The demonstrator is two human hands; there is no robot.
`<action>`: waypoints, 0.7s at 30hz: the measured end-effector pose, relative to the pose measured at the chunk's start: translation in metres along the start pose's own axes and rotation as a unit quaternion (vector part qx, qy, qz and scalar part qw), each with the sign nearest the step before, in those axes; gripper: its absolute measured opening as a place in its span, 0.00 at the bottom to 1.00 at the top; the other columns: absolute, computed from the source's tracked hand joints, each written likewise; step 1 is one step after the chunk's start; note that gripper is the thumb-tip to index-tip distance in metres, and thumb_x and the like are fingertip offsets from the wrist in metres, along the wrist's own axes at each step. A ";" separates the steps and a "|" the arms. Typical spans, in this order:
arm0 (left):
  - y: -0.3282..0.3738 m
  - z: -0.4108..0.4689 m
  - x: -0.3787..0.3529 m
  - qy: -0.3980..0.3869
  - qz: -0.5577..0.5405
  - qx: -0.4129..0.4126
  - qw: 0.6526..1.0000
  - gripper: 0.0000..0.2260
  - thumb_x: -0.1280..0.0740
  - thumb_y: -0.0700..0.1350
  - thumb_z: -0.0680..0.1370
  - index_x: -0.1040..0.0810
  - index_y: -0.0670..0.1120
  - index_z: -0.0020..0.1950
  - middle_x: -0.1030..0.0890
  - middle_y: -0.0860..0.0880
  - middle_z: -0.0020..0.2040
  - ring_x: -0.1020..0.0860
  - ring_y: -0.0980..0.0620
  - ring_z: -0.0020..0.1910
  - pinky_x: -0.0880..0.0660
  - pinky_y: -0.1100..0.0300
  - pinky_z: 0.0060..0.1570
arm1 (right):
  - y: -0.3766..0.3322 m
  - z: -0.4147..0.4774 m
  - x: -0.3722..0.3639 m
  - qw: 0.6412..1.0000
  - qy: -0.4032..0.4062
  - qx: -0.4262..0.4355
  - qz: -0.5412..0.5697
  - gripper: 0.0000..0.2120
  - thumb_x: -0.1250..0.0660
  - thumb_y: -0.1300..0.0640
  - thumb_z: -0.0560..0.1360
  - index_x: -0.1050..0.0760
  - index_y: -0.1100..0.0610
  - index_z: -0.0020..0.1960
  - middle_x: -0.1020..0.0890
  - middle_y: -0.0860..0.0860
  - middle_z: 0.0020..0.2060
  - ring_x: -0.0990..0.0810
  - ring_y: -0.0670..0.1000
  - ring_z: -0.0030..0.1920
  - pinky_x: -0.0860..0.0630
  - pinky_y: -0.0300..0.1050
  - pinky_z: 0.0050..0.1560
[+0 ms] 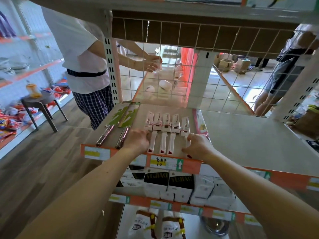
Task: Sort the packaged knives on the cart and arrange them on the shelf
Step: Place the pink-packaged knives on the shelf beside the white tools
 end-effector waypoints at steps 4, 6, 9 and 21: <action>-0.002 -0.002 -0.002 0.008 0.014 -0.007 1.000 0.11 0.40 0.41 0.78 0.20 0.44 0.55 0.19 0.43 0.52 0.22 0.46 0.50 0.28 0.59 0.49 | -0.003 0.000 -0.001 1.000 0.002 -0.001 -0.015 0.17 0.32 0.60 0.73 0.28 0.62 0.60 0.22 0.59 0.54 0.22 0.56 0.53 0.23 0.46 0.50; -0.003 -0.002 -0.003 0.009 0.011 -0.013 1.000 0.11 0.40 0.40 0.78 0.21 0.44 0.55 0.19 0.44 0.53 0.23 0.46 0.51 0.28 0.58 0.51 | -0.003 0.001 -0.002 1.000 0.001 -0.007 -0.019 0.17 0.32 0.60 0.73 0.28 0.62 0.60 0.21 0.59 0.54 0.22 0.56 0.53 0.22 0.48 0.52; -0.002 -0.002 -0.001 0.004 0.011 -0.021 1.000 0.11 0.41 0.41 0.78 0.22 0.43 0.56 0.19 0.43 0.54 0.23 0.45 0.52 0.28 0.55 0.55 | -0.003 0.001 -0.002 1.000 -0.001 -0.013 -0.022 0.17 0.32 0.60 0.73 0.28 0.62 0.60 0.22 0.59 0.53 0.21 0.56 0.52 0.22 0.50 0.53; 0.026 -0.026 0.017 -0.033 0.009 0.048 0.998 0.18 0.47 0.45 0.81 0.34 0.45 0.71 0.30 0.42 0.68 0.32 0.41 0.65 0.37 0.52 0.65 | 0.018 -0.018 0.019 0.995 0.100 -0.001 -0.013 0.14 0.38 0.61 0.76 0.25 0.62 0.61 0.24 0.58 0.60 0.25 0.56 0.58 0.28 0.43 0.54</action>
Point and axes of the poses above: each hand's wrist, its own z-axis towards the middle knuckle, its own x-axis out of the back of the hand, y = z × x, the point moved 2 cm from there along z, towards the middle knuckle
